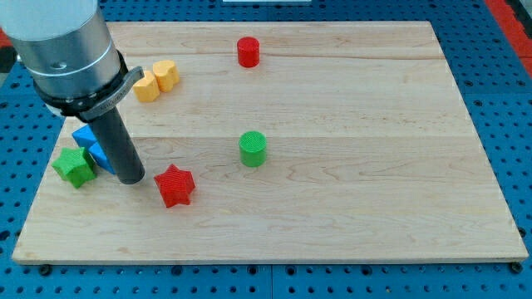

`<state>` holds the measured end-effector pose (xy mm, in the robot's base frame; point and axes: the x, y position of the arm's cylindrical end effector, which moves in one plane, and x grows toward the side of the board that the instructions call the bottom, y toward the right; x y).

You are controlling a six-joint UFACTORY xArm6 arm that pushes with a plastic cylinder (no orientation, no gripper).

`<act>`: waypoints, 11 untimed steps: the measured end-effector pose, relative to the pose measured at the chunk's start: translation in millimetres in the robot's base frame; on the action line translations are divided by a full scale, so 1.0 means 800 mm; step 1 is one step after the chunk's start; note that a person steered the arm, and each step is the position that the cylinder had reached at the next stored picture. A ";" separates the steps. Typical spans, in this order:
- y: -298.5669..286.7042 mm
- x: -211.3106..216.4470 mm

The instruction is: Push the green star along with the blue cube slightly right and up

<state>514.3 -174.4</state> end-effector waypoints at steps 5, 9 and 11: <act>-0.148 0.010; -0.100 -0.019; -0.058 -0.014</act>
